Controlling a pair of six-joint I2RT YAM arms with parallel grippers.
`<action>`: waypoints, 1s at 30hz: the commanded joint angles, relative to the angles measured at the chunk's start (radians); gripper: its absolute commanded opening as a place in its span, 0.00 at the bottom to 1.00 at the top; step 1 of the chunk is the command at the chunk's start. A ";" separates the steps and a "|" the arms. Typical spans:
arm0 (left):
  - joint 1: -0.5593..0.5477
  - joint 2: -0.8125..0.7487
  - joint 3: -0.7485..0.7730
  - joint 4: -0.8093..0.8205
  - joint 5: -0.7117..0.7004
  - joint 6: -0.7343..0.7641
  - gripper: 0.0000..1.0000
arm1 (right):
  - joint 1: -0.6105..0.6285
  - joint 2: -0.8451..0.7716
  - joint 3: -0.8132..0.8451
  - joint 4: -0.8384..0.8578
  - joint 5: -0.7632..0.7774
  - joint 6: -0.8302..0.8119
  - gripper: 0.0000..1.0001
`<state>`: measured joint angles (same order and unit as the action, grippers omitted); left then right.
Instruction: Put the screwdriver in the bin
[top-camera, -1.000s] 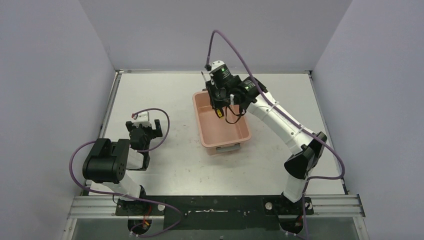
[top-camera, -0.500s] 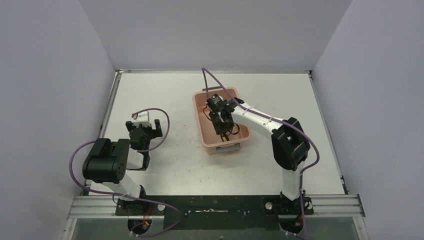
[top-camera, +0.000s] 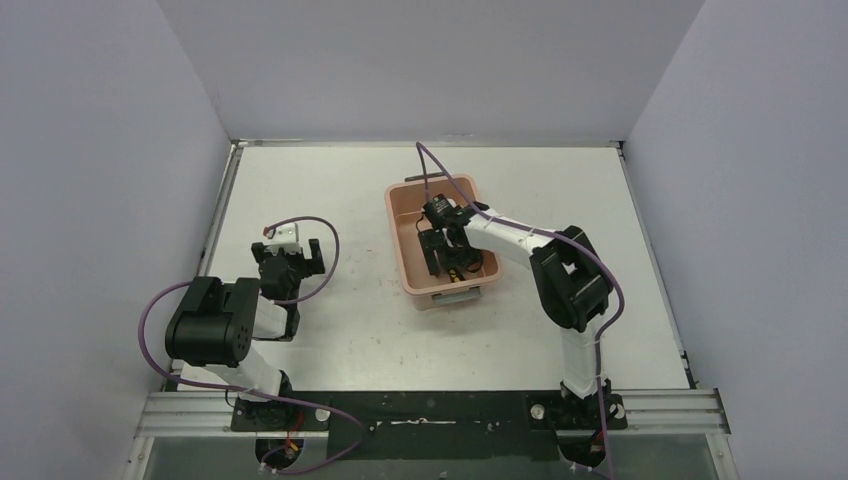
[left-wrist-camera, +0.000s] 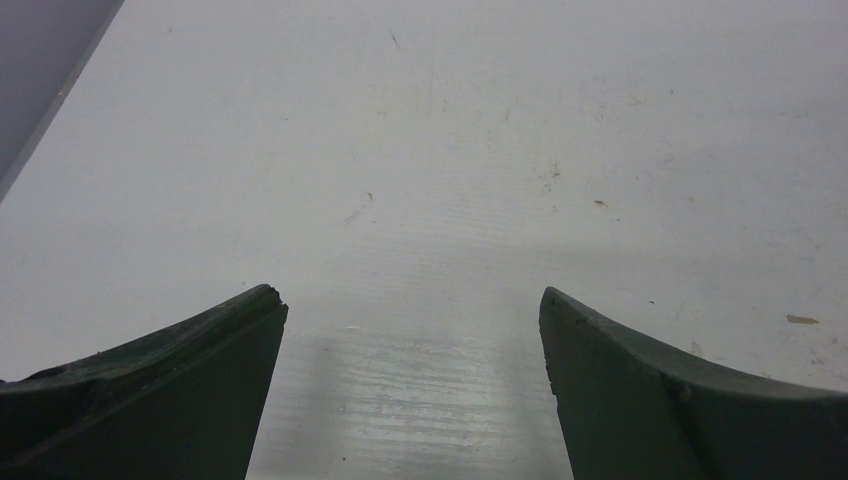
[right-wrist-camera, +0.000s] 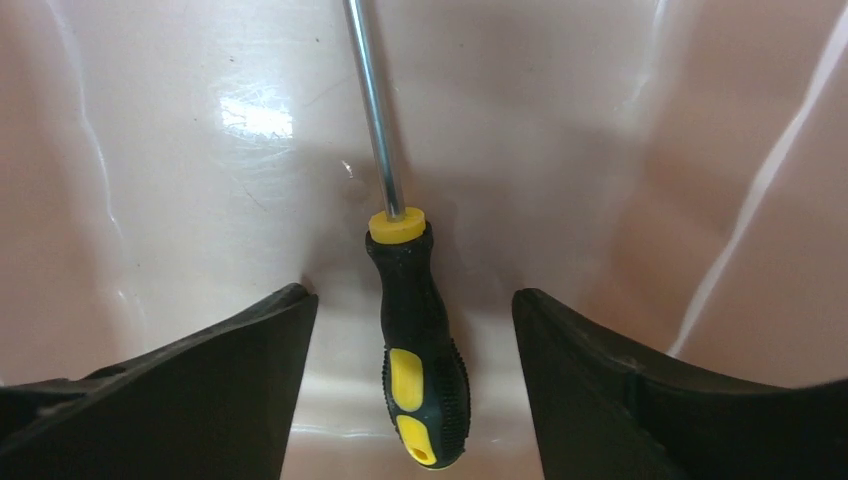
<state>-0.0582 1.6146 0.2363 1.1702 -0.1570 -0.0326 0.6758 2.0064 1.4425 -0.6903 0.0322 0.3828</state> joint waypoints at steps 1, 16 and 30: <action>-0.003 -0.003 0.018 0.039 -0.006 0.003 0.97 | 0.003 -0.092 0.092 -0.026 0.075 -0.010 0.80; -0.003 -0.003 0.018 0.039 -0.006 0.003 0.97 | -0.087 -0.497 0.134 0.052 0.199 -0.112 1.00; -0.003 -0.003 0.018 0.039 -0.006 0.004 0.97 | -0.489 -1.063 -0.757 0.835 0.354 -0.221 1.00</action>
<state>-0.0582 1.6146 0.2363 1.1702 -0.1570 -0.0322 0.2432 1.0245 0.8497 -0.1776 0.3328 0.2070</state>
